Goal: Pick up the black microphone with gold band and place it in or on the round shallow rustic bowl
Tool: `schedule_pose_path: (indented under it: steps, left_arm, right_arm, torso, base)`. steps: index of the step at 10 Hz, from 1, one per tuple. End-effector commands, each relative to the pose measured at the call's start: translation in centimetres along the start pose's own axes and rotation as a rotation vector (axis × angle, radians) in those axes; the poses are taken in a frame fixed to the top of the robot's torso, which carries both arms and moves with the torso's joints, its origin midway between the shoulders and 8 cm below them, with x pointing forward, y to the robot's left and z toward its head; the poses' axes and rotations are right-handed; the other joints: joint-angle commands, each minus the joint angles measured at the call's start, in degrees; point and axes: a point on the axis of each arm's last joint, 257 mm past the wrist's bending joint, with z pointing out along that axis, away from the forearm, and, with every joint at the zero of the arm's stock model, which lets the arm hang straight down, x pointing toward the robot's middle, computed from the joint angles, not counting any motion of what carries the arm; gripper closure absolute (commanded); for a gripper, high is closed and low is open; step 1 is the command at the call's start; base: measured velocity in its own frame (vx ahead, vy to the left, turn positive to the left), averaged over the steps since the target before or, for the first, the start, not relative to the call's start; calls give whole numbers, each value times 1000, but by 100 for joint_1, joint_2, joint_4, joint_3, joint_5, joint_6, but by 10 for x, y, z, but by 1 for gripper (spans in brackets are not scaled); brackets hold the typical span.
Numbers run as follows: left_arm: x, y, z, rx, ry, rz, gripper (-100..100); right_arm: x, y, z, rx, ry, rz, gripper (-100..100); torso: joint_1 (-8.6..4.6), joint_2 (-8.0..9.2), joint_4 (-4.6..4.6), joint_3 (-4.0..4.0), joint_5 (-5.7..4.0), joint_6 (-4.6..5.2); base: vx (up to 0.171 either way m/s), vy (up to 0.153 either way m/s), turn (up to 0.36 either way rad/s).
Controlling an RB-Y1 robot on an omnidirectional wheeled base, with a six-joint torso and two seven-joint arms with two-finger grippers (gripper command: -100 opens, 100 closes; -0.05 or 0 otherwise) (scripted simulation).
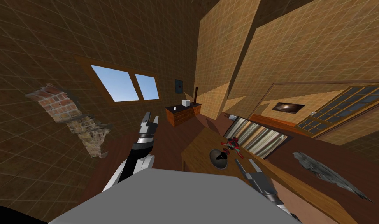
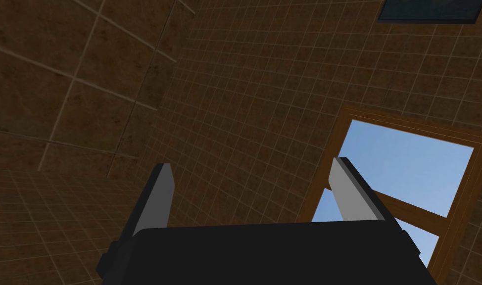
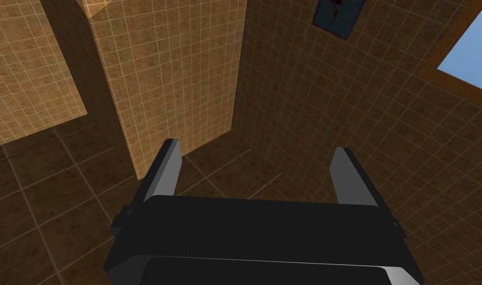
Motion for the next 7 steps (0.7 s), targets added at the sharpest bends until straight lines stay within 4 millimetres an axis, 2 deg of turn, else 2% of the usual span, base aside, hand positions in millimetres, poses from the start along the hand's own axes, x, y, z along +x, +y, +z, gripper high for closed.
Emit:
schedule_pose_path:
  steps: [1,5,6,7]
  left_arm:
    - [0,0,0,0,0,0,0]
    - [0,0,0,0,0,0,0]
    - [0,0,0,0,0,0,0]
    - [0,0,0,0,0,0,0]
  right_arm:
    - [-10,-9,-2,2,-1,-1,-100]
    - [-38,-24,-5,-1,-5,-9,-100]
    - [-32,-22,-5,-1,-4,-11,-100]
    - [-33,-23,-5,0,-4,-9,0]
  torso:
    - [0,0,0,0,0,0]
    - [1,0,0,0,0,1]
    - [-7,1,0,0,-1,1]
    - [-13,0,0,0,-4,0]
  base:
    - [-2,32,-29]
    - [0,42,-9]
    - [-2,8,-7]
    - [0,0,0]
